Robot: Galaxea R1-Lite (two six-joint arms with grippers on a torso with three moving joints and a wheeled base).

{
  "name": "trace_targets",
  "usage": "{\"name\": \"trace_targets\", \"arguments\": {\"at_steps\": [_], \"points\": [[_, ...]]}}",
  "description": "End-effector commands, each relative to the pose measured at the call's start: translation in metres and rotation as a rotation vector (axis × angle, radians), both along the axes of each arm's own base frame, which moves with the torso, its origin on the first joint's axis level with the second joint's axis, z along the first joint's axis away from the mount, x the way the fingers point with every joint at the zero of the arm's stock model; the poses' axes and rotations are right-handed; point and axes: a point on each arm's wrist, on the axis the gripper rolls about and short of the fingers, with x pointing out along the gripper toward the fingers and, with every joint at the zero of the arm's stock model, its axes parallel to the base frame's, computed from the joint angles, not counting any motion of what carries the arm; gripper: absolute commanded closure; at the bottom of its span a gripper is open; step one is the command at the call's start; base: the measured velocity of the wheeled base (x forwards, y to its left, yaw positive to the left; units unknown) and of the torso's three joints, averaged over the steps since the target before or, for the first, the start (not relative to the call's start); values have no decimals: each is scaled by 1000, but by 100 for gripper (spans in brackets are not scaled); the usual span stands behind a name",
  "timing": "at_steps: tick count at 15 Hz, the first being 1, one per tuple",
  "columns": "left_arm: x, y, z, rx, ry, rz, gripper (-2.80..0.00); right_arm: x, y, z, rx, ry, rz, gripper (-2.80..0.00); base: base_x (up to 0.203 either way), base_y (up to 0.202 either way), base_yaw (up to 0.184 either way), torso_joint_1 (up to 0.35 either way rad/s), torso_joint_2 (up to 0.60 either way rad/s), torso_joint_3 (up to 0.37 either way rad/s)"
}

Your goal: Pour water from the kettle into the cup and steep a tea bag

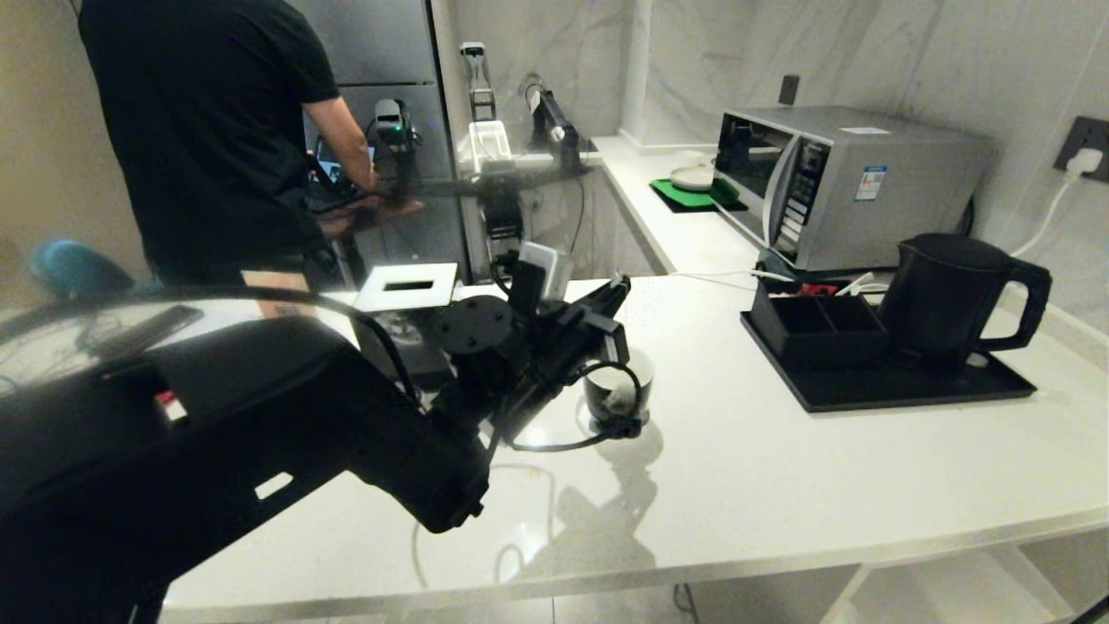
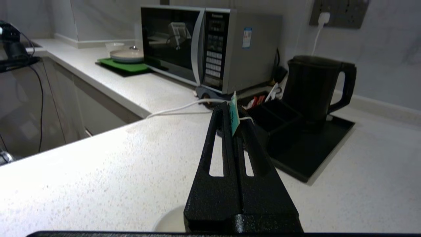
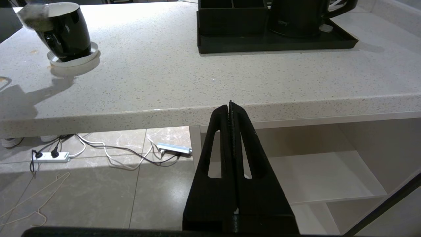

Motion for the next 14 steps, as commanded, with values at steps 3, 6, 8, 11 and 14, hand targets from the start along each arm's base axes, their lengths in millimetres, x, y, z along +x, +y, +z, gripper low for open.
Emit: {"name": "trace_targets", "arguments": {"at_steps": [3, 6, 8, 11, 14], "points": [[-1, 1, 20, -39, -48, 1, 0, 0, 0, 0, 0, 0, 1, 0, 0, 0, 0, 0, 0, 0], [4, 4, 18, -38, -47, 14, 0, 0, 0, 0, 0, 1, 1, 0, 0, 0, 0, 0, 0, 0], [8, 7, 13, -31, -39, 22, 0, 0, 0, 0, 0, 0, 1, 0, 0, 0, 0, 0, 0, 0], [16, 8, 4, -22, -28, 37, 0, 0, 0, 0, 0, 0, 1, 0, 0, 0, 0, 0, 0, 0], [23, 9, -1, -21, -28, 47, 0, 0, 0, 0, 0, 1, 1, 0, 0, 0, 0, 0, 0, 0]]}}
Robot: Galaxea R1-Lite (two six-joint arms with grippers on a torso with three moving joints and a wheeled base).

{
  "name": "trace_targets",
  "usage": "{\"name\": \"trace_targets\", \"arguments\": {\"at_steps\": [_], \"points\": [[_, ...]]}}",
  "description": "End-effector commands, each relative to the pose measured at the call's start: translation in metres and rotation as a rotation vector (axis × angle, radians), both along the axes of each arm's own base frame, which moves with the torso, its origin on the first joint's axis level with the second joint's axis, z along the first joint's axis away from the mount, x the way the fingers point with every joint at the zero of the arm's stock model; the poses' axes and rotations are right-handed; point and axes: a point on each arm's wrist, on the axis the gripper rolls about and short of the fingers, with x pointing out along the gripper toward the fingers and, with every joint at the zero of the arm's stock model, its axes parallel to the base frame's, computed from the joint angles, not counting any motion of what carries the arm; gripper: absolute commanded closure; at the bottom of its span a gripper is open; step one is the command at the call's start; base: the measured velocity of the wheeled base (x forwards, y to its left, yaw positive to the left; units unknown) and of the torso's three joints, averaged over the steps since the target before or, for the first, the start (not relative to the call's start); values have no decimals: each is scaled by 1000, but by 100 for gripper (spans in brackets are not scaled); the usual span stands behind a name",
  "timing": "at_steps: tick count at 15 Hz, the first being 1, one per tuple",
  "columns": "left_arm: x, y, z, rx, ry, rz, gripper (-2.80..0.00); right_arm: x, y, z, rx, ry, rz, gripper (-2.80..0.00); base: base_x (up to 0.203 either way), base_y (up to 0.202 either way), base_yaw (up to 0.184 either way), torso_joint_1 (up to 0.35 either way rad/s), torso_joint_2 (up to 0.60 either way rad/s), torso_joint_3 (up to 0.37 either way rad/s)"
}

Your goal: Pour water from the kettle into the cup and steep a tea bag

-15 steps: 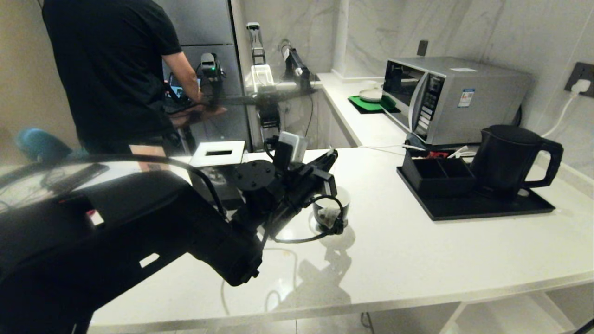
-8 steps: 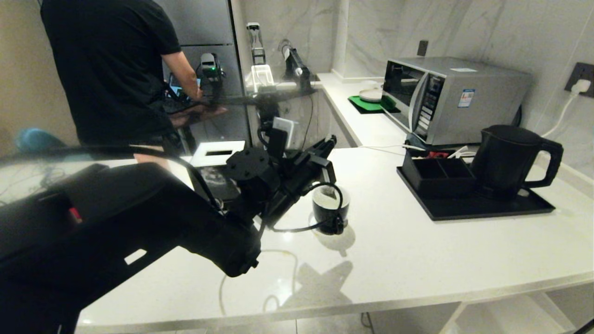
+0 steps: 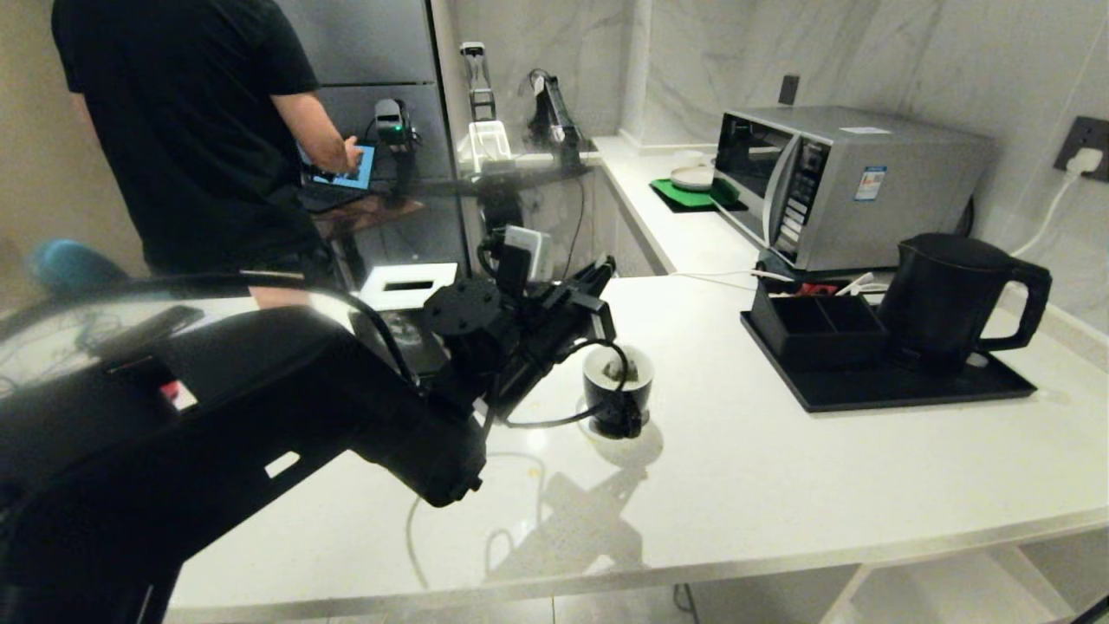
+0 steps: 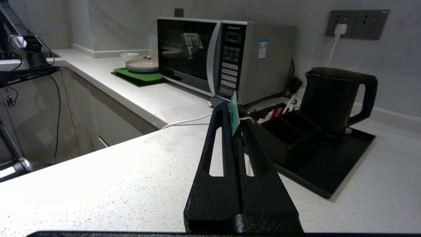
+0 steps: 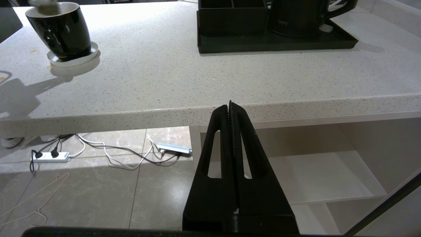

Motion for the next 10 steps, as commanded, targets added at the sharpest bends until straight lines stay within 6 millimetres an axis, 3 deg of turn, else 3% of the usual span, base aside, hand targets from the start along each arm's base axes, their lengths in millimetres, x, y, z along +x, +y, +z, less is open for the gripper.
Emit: {"name": "trace_targets", "arguments": {"at_steps": [1, 10], "points": [[4, -1, -9, 5, 9, 3, 0, 0, 0, 0, 0, 0, 0, 0, 0, 0, 0, 0, 0, 0], [9, -6, -37, 38, 58, 6, 0, 0, 0, 0, 1, -1, 1, 0, 0, 0, 0, 0, 0, 0]]}}
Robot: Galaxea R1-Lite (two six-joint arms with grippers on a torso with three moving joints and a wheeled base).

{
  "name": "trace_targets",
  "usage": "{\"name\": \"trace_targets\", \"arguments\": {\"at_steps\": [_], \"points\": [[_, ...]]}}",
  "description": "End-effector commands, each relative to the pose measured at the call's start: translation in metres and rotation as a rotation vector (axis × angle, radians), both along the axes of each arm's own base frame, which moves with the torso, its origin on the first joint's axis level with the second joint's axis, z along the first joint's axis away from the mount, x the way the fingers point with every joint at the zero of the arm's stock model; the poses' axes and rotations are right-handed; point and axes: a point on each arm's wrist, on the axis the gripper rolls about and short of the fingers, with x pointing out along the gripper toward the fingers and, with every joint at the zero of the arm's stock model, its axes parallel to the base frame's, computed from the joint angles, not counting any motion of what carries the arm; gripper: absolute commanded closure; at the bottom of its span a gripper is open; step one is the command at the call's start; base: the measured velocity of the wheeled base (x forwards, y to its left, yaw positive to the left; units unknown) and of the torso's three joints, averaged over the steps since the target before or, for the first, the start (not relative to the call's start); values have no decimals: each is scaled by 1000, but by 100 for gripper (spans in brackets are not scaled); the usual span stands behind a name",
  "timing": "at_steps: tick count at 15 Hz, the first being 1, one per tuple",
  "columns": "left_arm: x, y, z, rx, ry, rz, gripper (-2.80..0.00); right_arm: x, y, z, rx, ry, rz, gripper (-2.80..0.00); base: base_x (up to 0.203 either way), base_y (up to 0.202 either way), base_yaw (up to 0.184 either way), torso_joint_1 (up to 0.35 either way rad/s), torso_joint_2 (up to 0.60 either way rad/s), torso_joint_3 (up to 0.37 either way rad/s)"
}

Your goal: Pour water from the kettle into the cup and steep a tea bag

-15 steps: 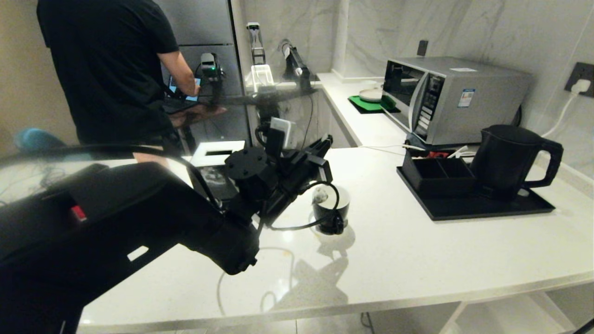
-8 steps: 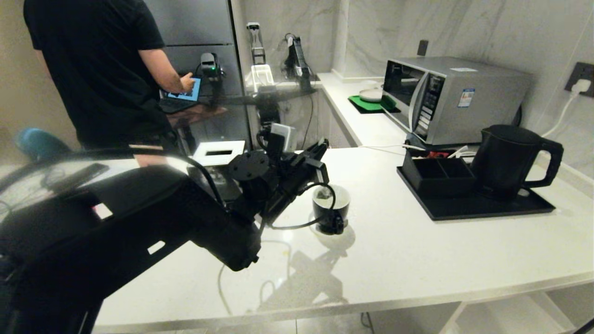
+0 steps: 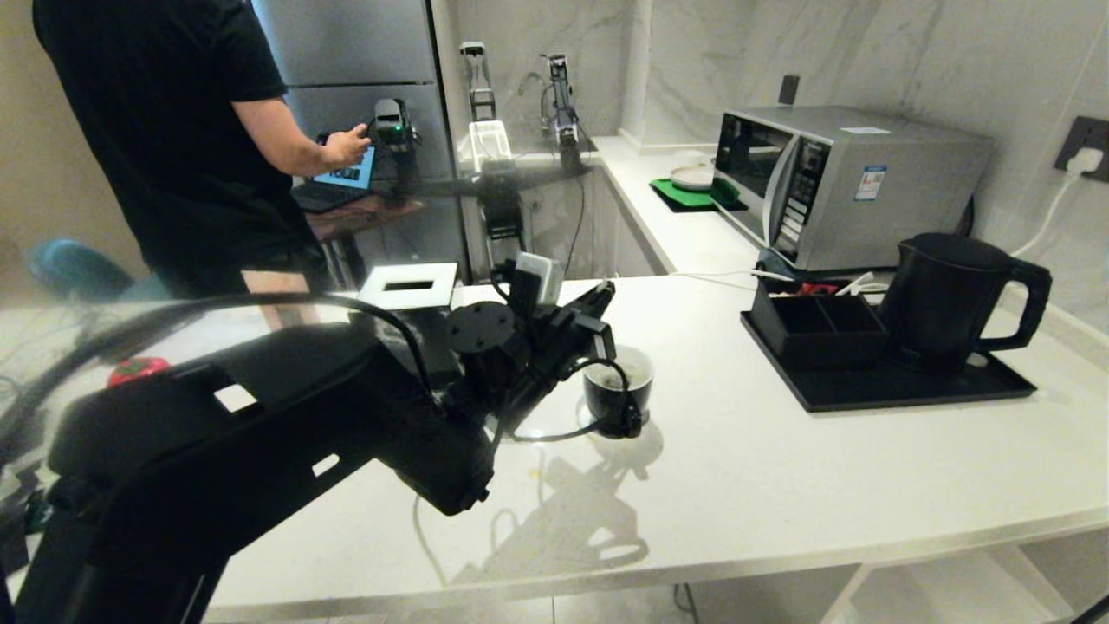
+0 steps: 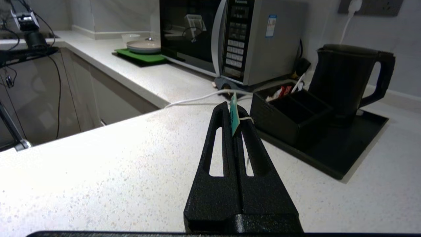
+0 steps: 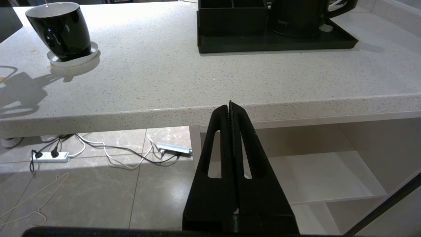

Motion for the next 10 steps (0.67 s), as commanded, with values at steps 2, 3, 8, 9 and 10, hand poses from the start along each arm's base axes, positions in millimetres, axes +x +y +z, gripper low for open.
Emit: {"name": "trace_targets", "arguments": {"at_steps": [2, 3, 8, 9, 10], "points": [[2, -1, -18, 20, 28, 2, 0, 0, 0, 0, 1, -1, 1, 0, 0, 0, 0, 0, 0, 0], [2, -2, -22, 25, 35, 1, 0, 0, 0, 0, 0, 0, 0, 0, 0, 0, 0, 0, 0, 0], [3, -6, -37, 46, 62, -3, 0, 0, 0, 0, 1, 1, 1, 0, 0, 0, 0, 0, 0, 0], [3, -6, -37, 46, 61, -3, 0, 0, 0, 0, 1, -1, -1, 0, 0, 0, 0, 0, 0, 0], [3, -6, -36, 45, 60, -3, 0, 0, 0, 0, 1, -1, 0, 0, 0, 0, 0, 0, 0, 0]]}}
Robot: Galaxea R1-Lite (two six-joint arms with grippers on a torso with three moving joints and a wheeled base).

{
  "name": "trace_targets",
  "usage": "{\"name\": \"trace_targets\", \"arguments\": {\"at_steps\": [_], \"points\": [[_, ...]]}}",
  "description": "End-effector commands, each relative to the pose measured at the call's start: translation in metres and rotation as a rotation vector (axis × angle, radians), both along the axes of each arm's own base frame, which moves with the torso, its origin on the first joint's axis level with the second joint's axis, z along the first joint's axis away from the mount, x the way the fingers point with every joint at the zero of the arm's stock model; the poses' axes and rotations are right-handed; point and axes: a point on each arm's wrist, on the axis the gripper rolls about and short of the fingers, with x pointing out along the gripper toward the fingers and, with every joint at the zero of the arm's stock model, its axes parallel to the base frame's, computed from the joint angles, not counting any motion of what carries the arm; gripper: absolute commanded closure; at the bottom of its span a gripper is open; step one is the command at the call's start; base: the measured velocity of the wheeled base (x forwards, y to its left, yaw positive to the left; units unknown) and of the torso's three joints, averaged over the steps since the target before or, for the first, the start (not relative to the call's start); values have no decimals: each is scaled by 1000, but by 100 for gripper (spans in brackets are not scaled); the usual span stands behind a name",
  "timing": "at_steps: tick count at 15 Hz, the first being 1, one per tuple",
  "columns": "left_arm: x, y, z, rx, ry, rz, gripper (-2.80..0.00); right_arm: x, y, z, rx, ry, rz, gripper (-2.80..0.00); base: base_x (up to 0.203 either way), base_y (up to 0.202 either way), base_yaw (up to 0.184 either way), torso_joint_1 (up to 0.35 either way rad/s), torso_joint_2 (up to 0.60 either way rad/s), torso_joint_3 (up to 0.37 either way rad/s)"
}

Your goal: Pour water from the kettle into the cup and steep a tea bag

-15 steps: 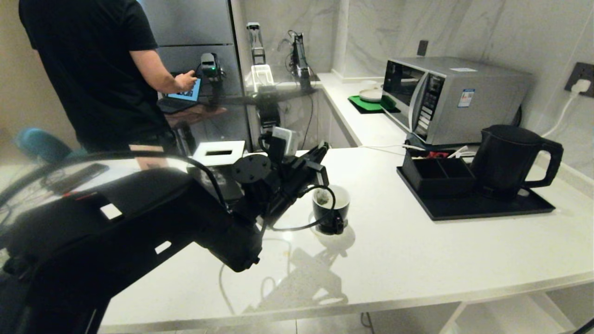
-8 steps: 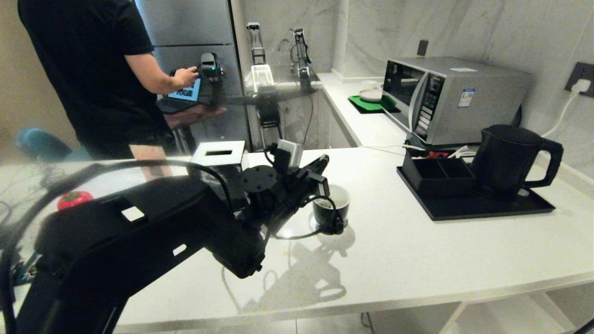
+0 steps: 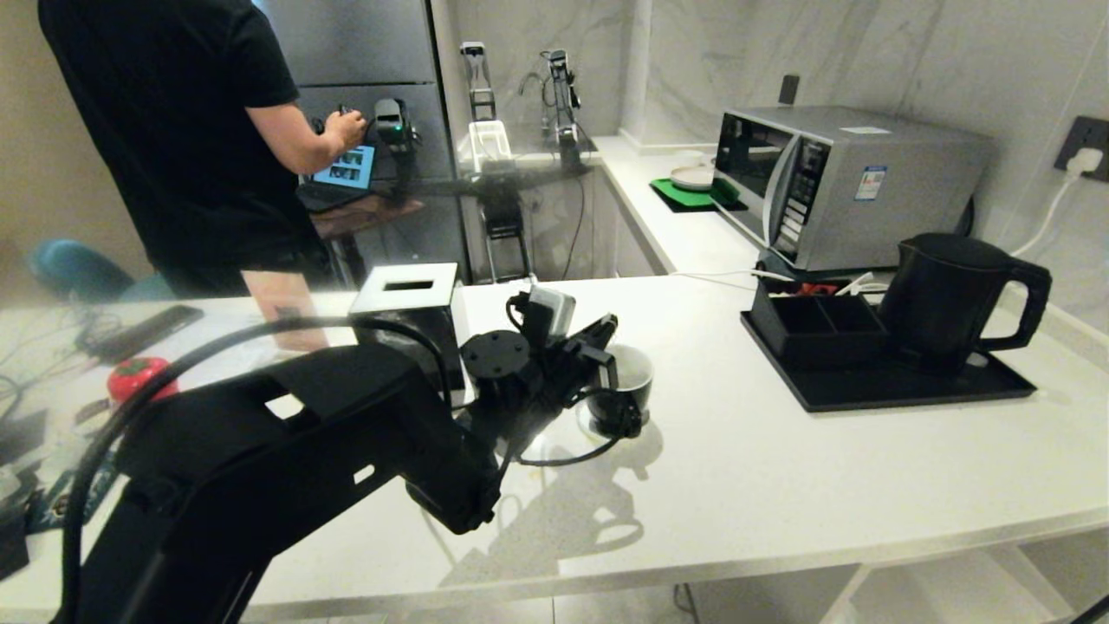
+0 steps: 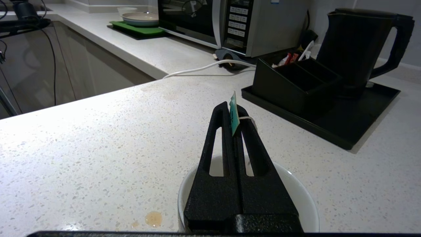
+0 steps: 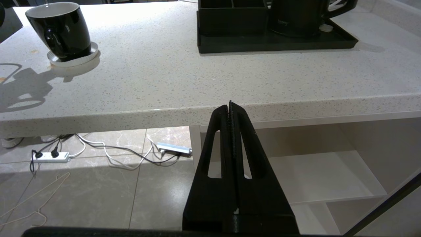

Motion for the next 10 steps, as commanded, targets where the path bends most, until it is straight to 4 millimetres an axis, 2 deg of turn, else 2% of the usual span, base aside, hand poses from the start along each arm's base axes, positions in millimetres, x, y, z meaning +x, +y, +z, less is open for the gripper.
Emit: {"name": "trace_targets", "arguments": {"at_steps": [1, 5, 10], "points": [[0, 0, 0, -4, -4, -1, 0, 0, 0, 0, 0, -1, 1, 0, 0, 0, 0, 0, 0, 0], [-2, 3, 17, -23, -36, 5, 0, 0, 0, 0, 0, -1, 1, 0, 0, 0, 0, 0, 0, 0], [-8, 14, 62, -76, -113, 18, 0, 0, 0, 0, 0, -1, 0, 0, 0, 0, 0, 0, 0, 0]]}}
